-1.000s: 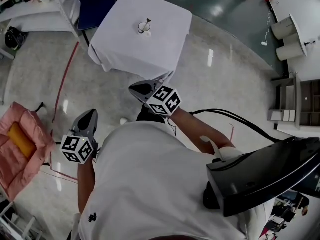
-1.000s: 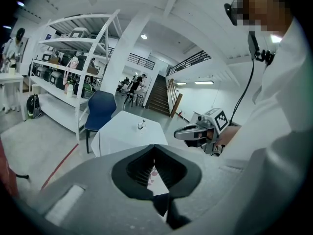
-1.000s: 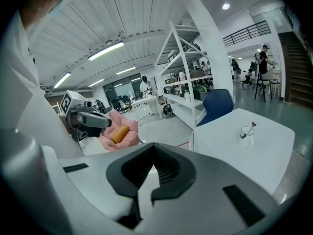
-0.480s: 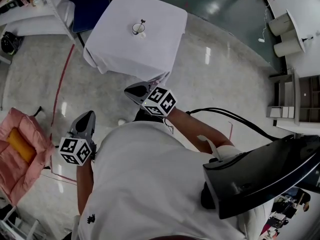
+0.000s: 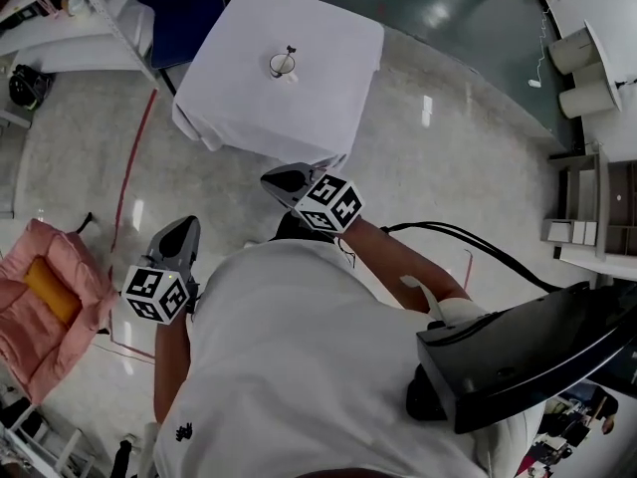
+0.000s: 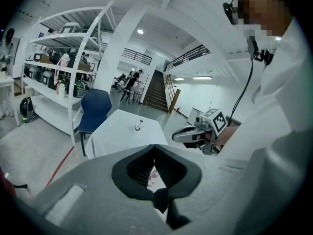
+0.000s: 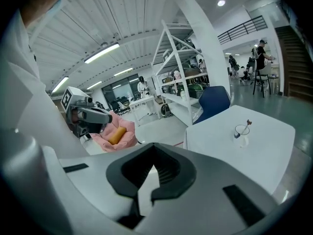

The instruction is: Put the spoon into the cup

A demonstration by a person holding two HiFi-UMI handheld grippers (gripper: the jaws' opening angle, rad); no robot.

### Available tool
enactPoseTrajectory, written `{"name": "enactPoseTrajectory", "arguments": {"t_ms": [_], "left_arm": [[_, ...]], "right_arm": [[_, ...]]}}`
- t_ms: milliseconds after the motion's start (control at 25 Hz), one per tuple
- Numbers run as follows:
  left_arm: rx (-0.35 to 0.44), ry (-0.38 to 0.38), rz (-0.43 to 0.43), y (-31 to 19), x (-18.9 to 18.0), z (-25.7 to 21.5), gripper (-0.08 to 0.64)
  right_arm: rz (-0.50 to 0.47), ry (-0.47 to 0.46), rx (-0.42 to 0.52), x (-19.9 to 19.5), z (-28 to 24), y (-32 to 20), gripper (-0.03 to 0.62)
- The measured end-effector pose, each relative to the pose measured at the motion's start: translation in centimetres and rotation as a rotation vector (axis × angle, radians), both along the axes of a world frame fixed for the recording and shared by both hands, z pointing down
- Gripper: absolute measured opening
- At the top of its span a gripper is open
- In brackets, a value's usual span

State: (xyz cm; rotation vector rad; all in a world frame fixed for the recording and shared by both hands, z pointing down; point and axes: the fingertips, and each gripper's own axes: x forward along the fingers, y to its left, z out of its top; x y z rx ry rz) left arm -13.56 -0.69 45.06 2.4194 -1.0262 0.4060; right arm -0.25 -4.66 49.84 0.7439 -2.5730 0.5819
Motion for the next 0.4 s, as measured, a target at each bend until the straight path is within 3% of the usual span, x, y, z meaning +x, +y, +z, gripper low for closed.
{"name": "enactPoseTrajectory", "arguments": {"t_ms": [400], "left_arm": [[-0.019,-0.039,0.023,-7.8,4.0,0.9,0.010]], "right_arm": [[0.107,0.020,-0.023,7.2,2.7,-9.3,0.006]]}}
